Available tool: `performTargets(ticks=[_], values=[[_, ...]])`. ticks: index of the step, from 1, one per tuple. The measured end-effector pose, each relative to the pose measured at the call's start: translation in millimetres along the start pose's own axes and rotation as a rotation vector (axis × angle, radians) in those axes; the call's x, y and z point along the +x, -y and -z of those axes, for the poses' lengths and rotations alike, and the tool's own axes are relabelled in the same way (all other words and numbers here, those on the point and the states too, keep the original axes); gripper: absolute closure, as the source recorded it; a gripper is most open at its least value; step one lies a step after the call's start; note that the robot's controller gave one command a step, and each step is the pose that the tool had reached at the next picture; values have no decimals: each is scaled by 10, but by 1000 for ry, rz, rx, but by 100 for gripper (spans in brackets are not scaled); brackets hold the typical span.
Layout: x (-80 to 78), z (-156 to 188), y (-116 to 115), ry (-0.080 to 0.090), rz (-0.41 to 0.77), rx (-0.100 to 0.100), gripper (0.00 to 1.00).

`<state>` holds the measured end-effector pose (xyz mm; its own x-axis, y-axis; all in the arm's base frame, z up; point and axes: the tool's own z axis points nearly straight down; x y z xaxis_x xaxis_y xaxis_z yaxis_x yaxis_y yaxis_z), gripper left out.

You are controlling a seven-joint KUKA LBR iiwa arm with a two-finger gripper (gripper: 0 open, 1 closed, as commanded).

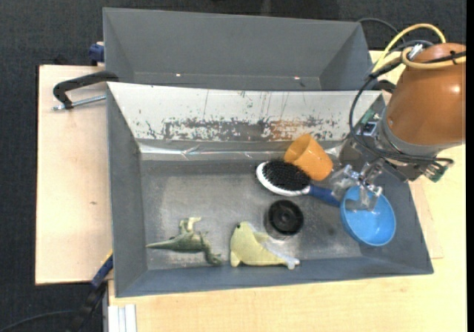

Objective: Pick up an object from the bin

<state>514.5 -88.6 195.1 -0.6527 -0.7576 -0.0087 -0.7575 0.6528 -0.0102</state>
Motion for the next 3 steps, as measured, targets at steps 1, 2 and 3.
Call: performTargets(ticks=[1, 2, 3], values=[[-91, 1003, 181, 1, 18, 3, 100], [-82, 956, 165, -4, 18, -7, 0], [-65, -251, -86, -11, -188, -15, 0]])
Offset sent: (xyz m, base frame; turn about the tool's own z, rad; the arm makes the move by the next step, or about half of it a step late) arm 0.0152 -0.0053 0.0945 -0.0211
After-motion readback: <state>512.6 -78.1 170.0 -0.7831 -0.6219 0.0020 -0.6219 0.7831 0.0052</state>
